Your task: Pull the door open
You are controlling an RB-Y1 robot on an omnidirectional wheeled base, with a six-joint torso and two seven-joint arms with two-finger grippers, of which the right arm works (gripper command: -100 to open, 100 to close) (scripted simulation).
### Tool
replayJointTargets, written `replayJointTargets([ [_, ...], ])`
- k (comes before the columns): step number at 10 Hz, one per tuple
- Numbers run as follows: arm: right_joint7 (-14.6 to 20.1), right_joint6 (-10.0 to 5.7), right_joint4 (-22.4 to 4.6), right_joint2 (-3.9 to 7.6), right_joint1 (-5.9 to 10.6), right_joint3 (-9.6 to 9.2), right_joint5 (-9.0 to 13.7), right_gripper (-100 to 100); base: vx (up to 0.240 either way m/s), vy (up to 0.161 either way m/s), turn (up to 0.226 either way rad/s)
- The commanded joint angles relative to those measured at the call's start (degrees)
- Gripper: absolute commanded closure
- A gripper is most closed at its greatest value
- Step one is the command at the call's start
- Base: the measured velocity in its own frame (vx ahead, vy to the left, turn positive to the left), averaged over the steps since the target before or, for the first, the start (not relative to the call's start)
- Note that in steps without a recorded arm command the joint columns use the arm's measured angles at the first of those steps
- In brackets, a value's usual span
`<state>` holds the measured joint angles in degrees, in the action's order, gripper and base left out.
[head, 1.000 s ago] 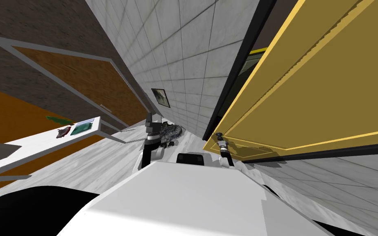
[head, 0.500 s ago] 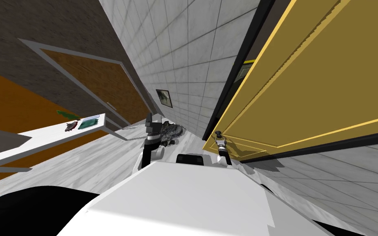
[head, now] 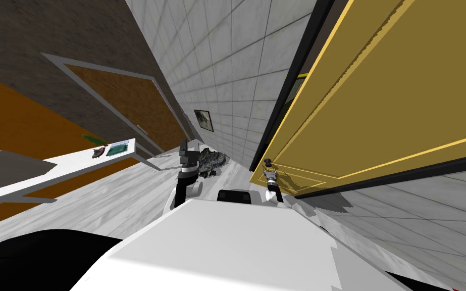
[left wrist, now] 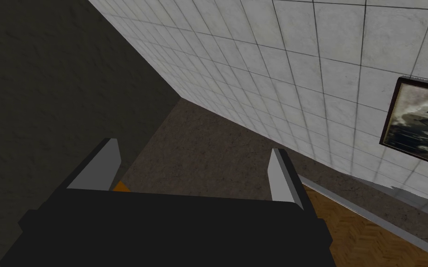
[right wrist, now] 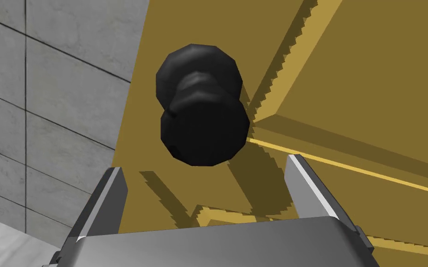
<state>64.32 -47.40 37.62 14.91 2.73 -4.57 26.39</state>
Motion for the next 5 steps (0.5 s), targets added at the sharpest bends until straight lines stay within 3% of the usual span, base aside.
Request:
replayJointTargets([
  [1,2.73,0.32,0.96,-0.36,-0.11,-0.51,0.98,-100,-0.09,-0.017,0.028],
  [5,8.62,0.71,2.81,-1.35,-0.22,-1.7,3.19,-100,-0.1,-0.026,0.026],
])
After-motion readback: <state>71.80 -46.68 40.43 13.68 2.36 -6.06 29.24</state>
